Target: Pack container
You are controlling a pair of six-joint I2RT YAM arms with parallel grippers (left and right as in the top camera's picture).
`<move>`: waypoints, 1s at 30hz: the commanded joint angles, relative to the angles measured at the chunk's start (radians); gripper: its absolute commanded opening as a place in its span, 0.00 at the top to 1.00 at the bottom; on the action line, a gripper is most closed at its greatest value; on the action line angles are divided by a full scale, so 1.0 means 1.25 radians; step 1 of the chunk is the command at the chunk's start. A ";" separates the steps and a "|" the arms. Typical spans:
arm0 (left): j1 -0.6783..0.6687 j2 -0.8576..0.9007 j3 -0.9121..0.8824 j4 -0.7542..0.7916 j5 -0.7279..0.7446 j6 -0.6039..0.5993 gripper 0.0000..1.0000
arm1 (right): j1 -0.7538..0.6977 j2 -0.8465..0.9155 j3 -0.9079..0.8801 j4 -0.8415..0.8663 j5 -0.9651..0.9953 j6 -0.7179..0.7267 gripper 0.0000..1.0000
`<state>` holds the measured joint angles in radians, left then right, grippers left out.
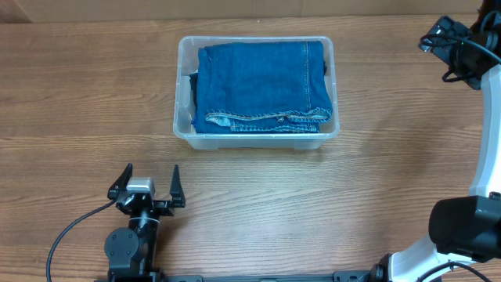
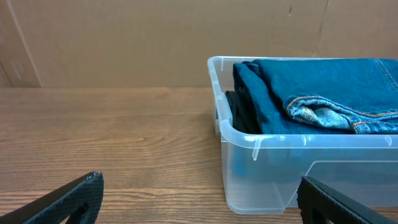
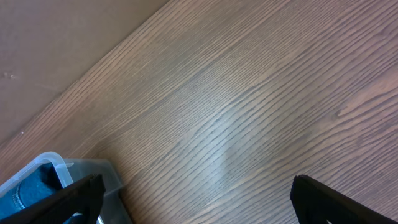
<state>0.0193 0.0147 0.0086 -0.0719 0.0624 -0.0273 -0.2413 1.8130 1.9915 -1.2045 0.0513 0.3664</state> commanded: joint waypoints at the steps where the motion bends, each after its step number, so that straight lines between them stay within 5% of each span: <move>1: -0.005 -0.008 -0.003 -0.002 -0.016 -0.014 0.00 | 0.001 -0.001 0.009 0.004 -0.001 0.004 0.00; 15: -0.005 -0.008 -0.003 -0.002 -0.016 -0.014 0.00 | 0.005 -0.001 0.009 0.004 -0.002 0.004 0.00; 23: -0.005 -0.008 -0.003 -0.002 -0.016 -0.014 0.00 | 0.125 -0.236 0.003 0.020 0.037 -0.003 0.00; 26: -0.005 -0.008 -0.003 -0.002 -0.016 -0.014 0.00 | 0.143 -0.367 -0.085 0.129 0.025 -0.010 0.00; 30: -0.005 -0.008 -0.003 -0.002 -0.016 -0.014 0.00 | 0.143 -0.567 -0.340 0.396 -0.128 -0.170 0.00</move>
<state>0.0193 0.0147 0.0086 -0.0727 0.0574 -0.0273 -0.0647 1.2106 1.7721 -0.8307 0.0254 0.3042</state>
